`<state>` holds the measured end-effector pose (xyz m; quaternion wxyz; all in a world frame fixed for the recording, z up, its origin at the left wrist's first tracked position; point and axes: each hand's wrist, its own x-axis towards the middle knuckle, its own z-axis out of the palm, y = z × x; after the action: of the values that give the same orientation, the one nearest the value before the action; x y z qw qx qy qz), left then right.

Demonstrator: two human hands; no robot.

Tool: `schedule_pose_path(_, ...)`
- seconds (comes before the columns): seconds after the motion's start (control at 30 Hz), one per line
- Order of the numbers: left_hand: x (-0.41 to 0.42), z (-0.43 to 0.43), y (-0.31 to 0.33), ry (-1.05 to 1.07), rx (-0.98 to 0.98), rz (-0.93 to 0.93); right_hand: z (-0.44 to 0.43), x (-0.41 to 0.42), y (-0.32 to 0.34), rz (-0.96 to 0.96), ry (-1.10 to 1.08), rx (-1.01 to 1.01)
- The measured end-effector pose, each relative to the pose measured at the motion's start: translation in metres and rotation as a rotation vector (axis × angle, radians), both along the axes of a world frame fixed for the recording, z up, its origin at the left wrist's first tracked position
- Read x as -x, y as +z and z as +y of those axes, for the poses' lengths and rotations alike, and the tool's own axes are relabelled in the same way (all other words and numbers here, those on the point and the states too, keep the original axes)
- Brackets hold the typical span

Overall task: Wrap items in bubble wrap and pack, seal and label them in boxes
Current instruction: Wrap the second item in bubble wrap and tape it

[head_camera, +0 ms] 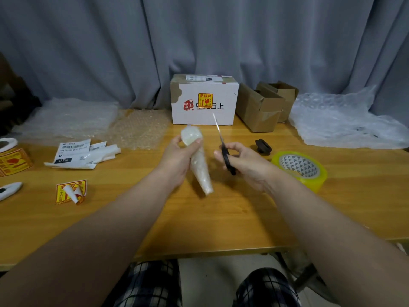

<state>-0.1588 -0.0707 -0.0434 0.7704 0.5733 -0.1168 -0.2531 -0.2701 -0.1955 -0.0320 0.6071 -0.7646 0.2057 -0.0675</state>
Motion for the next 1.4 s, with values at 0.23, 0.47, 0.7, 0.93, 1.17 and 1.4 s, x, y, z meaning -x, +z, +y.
schedule_pose_path(0.23,-0.023,0.023,0.003,0.077,-0.111,0.149,-0.005,0.003,0.0,0.41,0.005,0.631)
schedule_pose_path(0.47,-0.007,0.03,0.012,-0.001,-0.194,-0.201,0.003,-0.007,0.002,0.576,0.07,1.094)
schedule_pose_path(0.7,0.003,0.019,0.035,-0.073,-0.014,-0.214,-0.016,-0.008,0.026,0.274,-0.152,1.073)
schedule_pose_path(0.93,-0.038,-0.053,0.059,-0.081,0.048,-0.168,-0.094,-0.068,0.048,0.18,-0.426,1.163)
schedule_pose_path(1.17,-0.069,-0.096,0.062,-0.042,-0.068,-0.164,-0.156,-0.112,0.045,0.356,-0.508,1.224)
schedule_pose_path(1.4,-0.093,-0.081,0.054,-0.079,-0.424,-0.244,-0.181,-0.115,0.066,0.247,-0.516,1.117)
